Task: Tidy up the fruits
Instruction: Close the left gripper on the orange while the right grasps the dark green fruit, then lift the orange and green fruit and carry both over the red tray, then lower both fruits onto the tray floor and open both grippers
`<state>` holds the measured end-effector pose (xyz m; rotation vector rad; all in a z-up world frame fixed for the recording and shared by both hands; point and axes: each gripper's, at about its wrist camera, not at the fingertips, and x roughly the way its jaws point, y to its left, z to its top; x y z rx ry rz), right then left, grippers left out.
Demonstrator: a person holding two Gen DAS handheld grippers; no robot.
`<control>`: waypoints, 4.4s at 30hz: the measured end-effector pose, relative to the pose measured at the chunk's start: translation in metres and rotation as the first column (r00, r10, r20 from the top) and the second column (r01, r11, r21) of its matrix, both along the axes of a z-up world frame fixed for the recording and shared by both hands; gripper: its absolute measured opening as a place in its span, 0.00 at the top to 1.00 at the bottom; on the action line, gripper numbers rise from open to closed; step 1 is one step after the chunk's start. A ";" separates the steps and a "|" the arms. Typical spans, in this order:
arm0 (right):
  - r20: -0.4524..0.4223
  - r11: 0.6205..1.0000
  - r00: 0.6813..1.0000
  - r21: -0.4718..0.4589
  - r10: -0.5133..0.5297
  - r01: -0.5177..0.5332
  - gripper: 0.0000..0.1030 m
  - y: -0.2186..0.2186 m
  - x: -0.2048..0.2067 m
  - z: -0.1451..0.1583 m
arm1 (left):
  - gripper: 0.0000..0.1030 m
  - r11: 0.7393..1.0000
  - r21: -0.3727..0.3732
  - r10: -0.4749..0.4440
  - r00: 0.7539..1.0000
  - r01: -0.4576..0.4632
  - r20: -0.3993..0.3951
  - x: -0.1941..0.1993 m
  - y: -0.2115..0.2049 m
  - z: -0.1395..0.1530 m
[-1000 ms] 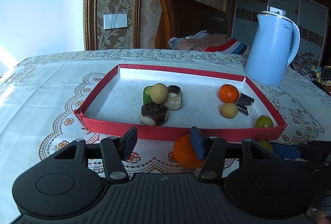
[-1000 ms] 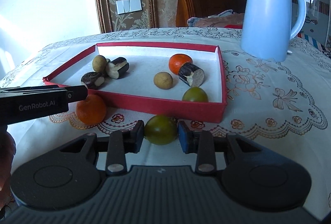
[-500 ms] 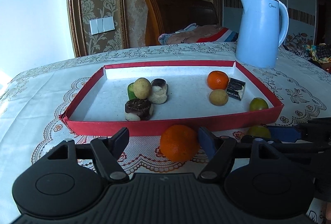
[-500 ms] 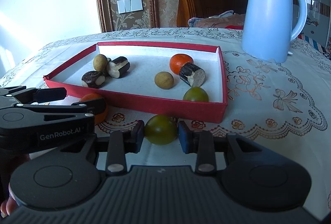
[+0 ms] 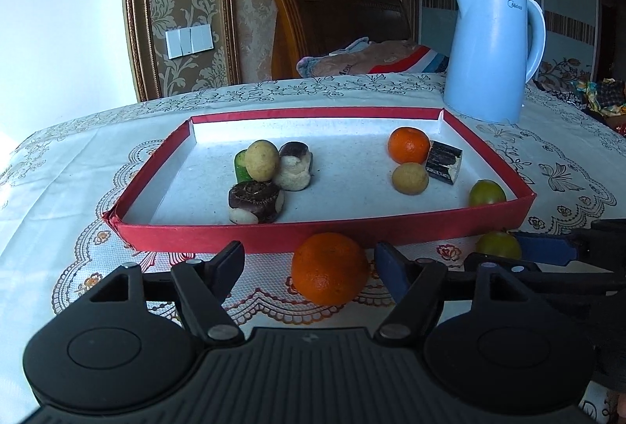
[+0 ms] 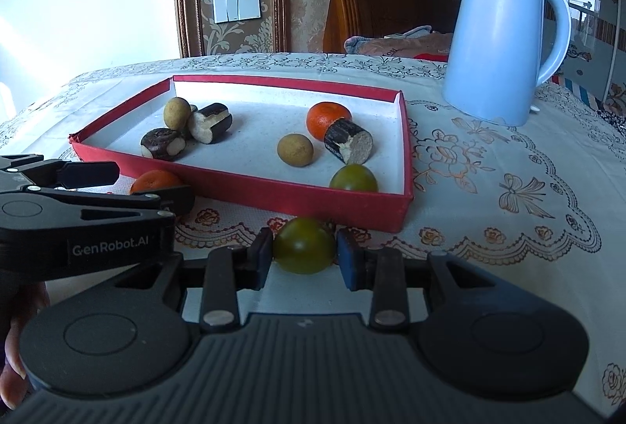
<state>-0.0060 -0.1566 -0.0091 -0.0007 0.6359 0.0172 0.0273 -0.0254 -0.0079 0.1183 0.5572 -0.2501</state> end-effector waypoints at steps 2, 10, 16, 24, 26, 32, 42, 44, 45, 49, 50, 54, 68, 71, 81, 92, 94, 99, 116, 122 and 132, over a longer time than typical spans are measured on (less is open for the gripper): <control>0.001 1.000 1.000 -0.001 0.000 0.000 0.68 0.000 0.001 0.000 | 0.29 1.000 -0.004 0.004 1.000 -0.004 -0.022 0.004 0.001 -0.001; -0.004 1.000 1.000 -0.014 0.004 -0.004 0.68 0.003 0.003 -0.001 | 0.41 1.000 0.016 -0.020 1.000 0.020 -0.016 0.001 -0.003 -0.003; -0.007 1.000 1.000 -0.016 0.004 -0.004 0.68 0.003 0.004 -0.001 | 0.57 0.999 0.011 -0.051 0.999 0.051 -0.013 -0.002 -0.006 -0.002; -0.009 1.000 1.000 -0.014 0.005 -0.005 0.68 0.002 0.005 -0.001 | 0.60 0.998 0.022 -0.055 0.998 0.055 -0.006 -0.003 -0.008 -0.002; -0.007 1.000 1.000 -0.011 0.005 -0.005 0.68 0.002 0.005 -0.001 | 0.60 0.998 0.022 -0.053 0.999 0.053 -0.002 -0.004 -0.008 -0.002; 0.010 1.000 1.000 -0.013 0.012 -0.012 0.68 0.002 0.001 0.000 | 0.60 0.999 0.016 -0.039 0.999 0.038 0.001 -0.003 -0.006 -0.001; 0.051 1.000 0.999 0.006 0.013 -0.013 0.68 0.002 -0.004 0.005 | 0.60 0.999 0.017 -0.033 0.999 0.032 0.023 -0.007 -0.005 0.001; 0.067 1.000 0.998 0.009 0.008 -0.008 0.68 0.001 -0.005 0.007 | 0.60 0.999 0.010 -0.034 0.999 0.034 0.028 -0.008 -0.005 0.002; 0.071 1.000 0.997 0.013 0.007 -0.008 0.68 0.001 -0.006 0.007 | 0.60 1.000 0.004 -0.031 0.999 0.031 0.032 -0.009 -0.005 0.003; 0.077 1.000 0.997 0.027 -0.004 0.001 0.68 -0.001 -0.005 0.008 | 0.60 1.000 0.002 -0.025 0.999 0.025 0.033 -0.009 -0.005 0.003; 0.078 1.000 0.997 0.029 -0.005 0.003 0.68 -0.002 -0.005 0.008 | 0.60 1.000 0.004 -0.023 0.999 0.023 0.034 -0.009 -0.006 0.003; 0.091 0.999 0.996 0.037 -0.012 0.009 0.68 -0.004 -0.006 0.010 | 0.60 1.000 -0.013 -0.018 0.999 0.018 0.029 -0.009 -0.005 0.006; 0.118 0.999 0.993 0.036 -0.031 0.027 0.68 -0.006 0.001 0.022 | 0.60 0.997 -0.083 0.010 0.999 -0.007 0.041 0.001 -0.002 0.029; 0.115 0.999 0.993 0.024 -0.026 0.024 0.68 -0.003 0.011 0.026 | 0.60 0.997 -0.077 0.034 0.998 -0.031 0.051 0.010 -0.005 0.032; 0.061 0.996 0.995 0.041 -0.083 0.080 0.68 -0.007 0.064 0.022 | 0.60 0.995 -0.038 0.099 0.994 -0.097 0.044 0.050 -0.013 0.029; 0.038 0.989 0.989 0.046 -0.142 0.141 0.68 -0.018 0.096 0.014 | 0.60 0.994 -0.041 0.104 0.994 -0.103 0.025 0.069 -0.017 0.022; 0.039 0.988 0.988 0.046 -0.150 0.148 0.68 -0.018 0.100 0.014 | 0.60 0.993 -0.038 0.112 0.993 -0.110 0.029 0.072 -0.018 0.022; 0.053 0.988 0.987 0.040 -0.152 0.150 0.68 -0.017 0.105 0.014 | 0.60 0.990 -0.041 0.133 0.991 -0.132 0.023 0.080 -0.016 0.020; 0.059 0.990 0.989 0.018 -0.138 0.137 0.68 -0.010 0.106 0.010 | 0.60 0.989 -0.052 0.138 0.990 -0.136 0.023 0.082 -0.013 0.020; 0.059 0.990 0.989 0.029 -0.137 0.135 0.67 -0.012 0.105 0.010 | 0.60 0.989 -0.059 0.137 0.990 -0.136 0.025 0.081 -0.013 0.019; 0.065 0.992 0.990 0.027 -0.124 0.123 0.55 -0.008 0.100 0.009 | 0.59 0.989 -0.078 0.128 0.992 -0.125 0.022 0.077 -0.008 0.020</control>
